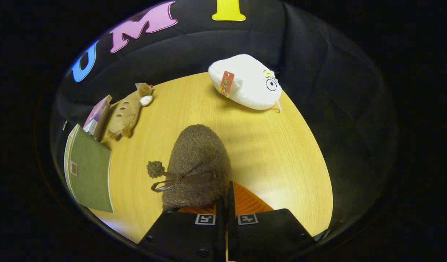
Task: Open the storage box then place both shoes into the box .Put the left shoe in first, then the right shoe, with the right side of both shoes facing outward in a uniform manner.
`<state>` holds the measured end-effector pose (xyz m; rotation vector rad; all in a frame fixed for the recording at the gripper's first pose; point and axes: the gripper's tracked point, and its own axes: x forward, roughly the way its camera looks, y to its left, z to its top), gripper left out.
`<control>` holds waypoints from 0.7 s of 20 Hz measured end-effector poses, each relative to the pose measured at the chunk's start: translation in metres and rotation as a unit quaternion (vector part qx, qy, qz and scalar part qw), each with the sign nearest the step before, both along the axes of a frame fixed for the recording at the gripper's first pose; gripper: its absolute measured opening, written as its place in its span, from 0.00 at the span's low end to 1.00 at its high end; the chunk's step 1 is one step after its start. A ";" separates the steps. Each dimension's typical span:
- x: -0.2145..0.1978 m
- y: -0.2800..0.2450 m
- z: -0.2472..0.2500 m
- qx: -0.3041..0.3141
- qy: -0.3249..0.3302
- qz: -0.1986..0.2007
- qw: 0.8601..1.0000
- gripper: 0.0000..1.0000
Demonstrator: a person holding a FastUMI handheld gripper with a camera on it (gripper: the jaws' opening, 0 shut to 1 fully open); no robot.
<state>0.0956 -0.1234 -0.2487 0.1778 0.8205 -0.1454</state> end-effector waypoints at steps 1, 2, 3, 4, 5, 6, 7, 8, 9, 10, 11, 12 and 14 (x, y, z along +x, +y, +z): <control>-0.001 0.010 0.010 0.006 -0.006 0.001 1.000 0.08; -0.002 0.021 0.021 0.013 -0.012 0.004 1.000 0.07; -0.002 0.034 0.032 0.020 -0.018 0.007 1.000 0.07; -0.002 0.046 0.040 0.024 -0.023 0.012 0.999 0.07; -0.002 0.060 0.048 0.026 -0.028 0.018 0.999 0.08; -0.004 0.073 0.057 0.027 -0.033 0.025 0.999 0.08; -0.006 0.088 0.065 0.028 -0.037 0.032 0.998 0.07; -0.007 0.103 0.072 0.033 -0.040 0.037 0.998 0.07; -0.008 0.119 0.078 0.040 -0.044 0.041 0.997 0.07; -0.010 0.135 0.084 0.048 -0.047 0.042 0.997 0.07; -0.013 0.152 0.088 0.059 -0.048 0.046 0.996 0.07; -0.015 0.169 0.093 0.071 -0.048 0.051 0.995 0.07; -0.019 0.202 0.107 0.084 -0.052 0.061 0.993 0.07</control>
